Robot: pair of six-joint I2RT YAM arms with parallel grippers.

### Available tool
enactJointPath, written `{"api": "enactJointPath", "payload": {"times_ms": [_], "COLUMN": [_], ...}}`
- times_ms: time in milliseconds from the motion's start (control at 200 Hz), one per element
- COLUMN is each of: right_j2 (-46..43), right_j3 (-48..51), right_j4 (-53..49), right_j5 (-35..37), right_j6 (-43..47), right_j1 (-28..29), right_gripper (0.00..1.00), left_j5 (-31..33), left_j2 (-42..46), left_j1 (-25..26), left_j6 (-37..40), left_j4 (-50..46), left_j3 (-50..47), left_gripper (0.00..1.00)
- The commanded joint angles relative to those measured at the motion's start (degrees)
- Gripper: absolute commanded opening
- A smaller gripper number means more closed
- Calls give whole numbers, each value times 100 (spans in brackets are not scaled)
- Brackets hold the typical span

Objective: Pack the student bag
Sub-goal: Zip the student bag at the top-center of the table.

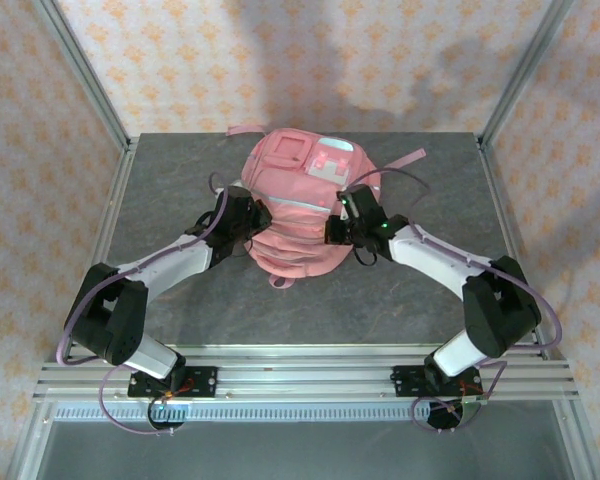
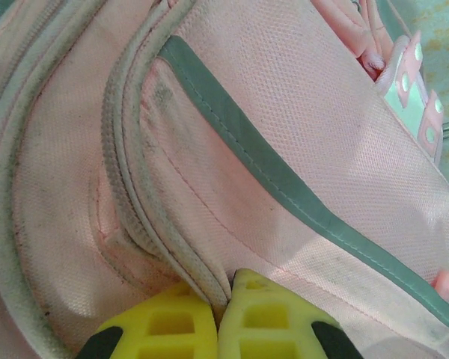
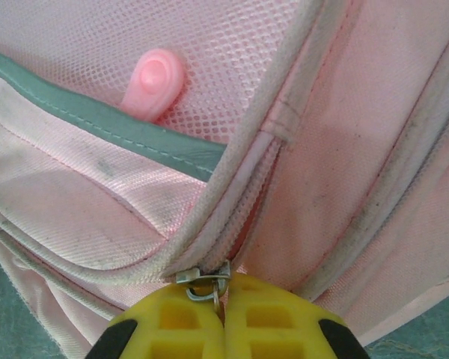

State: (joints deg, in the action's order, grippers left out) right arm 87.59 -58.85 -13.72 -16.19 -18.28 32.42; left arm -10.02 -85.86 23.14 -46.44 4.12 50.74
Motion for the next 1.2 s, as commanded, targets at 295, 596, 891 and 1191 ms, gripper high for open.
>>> {"api": "enactJointPath", "payload": {"times_ms": [295,596,891,1191], "right_j2": [570,454,44,526], "right_j3": [-805,-761,-304,-892], "right_j4": [-318,-658,-563,-509], "right_j5": [896,1434,1630,2386], "right_j6": [36,-1,-89,-279], "right_j1": [992,902,-147,-204], "right_gripper": [0,1,9,13], "left_j5": [448,619,822,968], "left_j2": [-43,139,163,148], "left_j1": [158,-70,-329,-270], "left_j6": [40,191,592,646], "left_j4": [-348,-512,-835,-898], "left_j3": [277,247,259,278], "left_gripper": [0,0,0,0]}}
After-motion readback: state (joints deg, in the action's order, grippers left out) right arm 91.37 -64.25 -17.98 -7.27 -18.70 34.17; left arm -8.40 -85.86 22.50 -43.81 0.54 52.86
